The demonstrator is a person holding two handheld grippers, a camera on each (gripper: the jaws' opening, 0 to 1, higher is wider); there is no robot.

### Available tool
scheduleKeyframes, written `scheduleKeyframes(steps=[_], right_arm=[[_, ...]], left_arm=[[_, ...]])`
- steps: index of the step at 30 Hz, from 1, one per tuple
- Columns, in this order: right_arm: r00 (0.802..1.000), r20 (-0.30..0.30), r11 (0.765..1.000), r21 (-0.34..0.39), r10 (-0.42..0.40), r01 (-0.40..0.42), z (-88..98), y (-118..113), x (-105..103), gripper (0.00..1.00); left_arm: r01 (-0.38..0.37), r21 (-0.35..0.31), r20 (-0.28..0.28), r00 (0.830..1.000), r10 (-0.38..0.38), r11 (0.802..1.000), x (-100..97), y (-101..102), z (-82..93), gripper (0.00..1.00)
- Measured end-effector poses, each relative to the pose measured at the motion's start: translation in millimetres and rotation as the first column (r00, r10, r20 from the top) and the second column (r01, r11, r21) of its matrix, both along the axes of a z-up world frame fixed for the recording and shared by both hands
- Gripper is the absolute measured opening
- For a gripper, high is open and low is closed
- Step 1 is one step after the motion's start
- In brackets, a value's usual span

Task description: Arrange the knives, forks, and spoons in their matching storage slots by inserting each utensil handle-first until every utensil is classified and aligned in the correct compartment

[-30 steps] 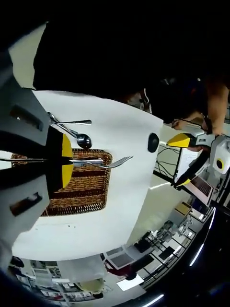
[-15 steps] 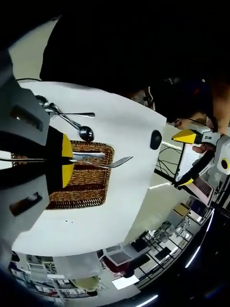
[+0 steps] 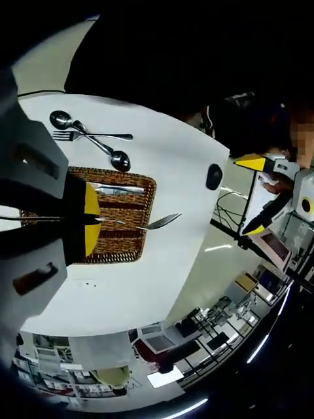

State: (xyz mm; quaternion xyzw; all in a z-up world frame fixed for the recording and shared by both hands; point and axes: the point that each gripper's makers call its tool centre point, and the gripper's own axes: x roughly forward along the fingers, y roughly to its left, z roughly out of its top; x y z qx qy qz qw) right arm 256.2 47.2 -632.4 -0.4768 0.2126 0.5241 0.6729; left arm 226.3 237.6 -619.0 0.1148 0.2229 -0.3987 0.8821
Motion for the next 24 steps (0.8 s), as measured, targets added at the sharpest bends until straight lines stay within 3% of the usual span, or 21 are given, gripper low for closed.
scheduleKeyframes(steps=[11, 24], right_arm=[[0.999, 0.038, 1.000, -0.006, -0.009, 0.009, 6.3, 6, 26, 0.00], [0.998, 0.056, 0.999, -0.033, -0.011, 0.013, -2.2, 0, 55, 0.00]], left_arm=[[0.000, -0.013, 0.014, 1.000, 0.000, 1.000, -4.4, 4, 3.9, 1.00], [-0.013, -0.007, 0.015, 1.000, 0.013, 1.000, -10.4, -4, 7.8, 1.00]])
